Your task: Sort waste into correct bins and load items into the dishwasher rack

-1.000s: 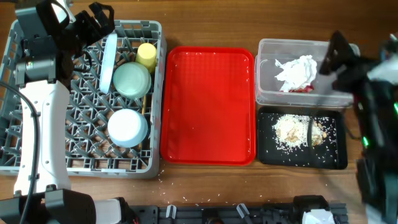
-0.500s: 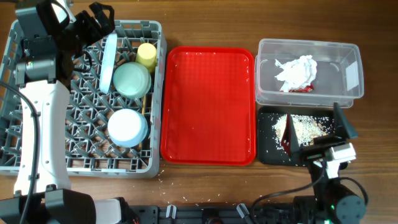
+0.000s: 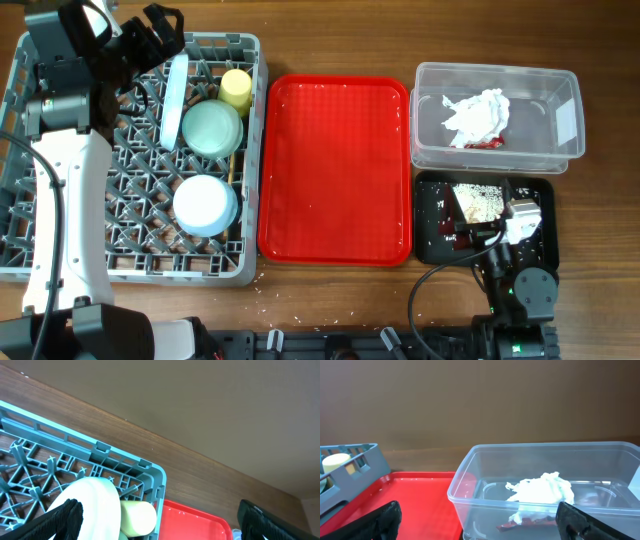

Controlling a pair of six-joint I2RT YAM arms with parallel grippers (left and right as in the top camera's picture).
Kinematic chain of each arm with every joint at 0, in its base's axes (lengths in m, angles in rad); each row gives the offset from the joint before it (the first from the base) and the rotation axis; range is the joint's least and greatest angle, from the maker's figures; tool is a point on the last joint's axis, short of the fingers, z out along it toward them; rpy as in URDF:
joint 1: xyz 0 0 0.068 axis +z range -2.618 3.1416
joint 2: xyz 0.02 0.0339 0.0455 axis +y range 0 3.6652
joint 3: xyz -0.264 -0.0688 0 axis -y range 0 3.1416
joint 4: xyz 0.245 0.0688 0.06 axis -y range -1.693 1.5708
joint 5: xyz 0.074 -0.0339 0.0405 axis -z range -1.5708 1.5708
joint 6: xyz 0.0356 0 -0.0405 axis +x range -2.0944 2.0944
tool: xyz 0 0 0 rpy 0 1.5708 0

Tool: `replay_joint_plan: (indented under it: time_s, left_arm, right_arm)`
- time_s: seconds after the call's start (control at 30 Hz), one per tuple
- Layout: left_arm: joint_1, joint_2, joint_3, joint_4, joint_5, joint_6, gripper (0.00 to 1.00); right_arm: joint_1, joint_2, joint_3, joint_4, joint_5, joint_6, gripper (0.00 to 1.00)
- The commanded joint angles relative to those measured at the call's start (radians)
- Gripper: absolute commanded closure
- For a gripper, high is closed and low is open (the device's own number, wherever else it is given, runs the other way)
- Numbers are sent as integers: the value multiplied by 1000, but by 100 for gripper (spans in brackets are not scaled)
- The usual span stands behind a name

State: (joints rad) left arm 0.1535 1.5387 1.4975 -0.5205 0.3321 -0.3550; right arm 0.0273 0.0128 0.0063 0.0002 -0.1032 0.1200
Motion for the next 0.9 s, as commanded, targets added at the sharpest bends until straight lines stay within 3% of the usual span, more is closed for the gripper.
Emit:
replay_joint_plan:
  time_s: [0.0, 0.53, 0.73, 0.87]
  left_arm:
    - [2, -6, 10, 3, 11, -9, 0]
    - [-23, -35, 10, -47, 11, -9, 0]
    - [-88, -275, 8, -214, 11, -9, 0]
    - [-100, -502, 8, -248, 11, -8, 0]
  right_arm:
    - [-3, -9, -1, 5, 18, 18, 0]
    - [-3, -3, -1, 5, 18, 18, 0]
    - [-3, -3, -1, 5, 18, 18, 0]
    - [-3, -3, -1, 5, 18, 17, 0]
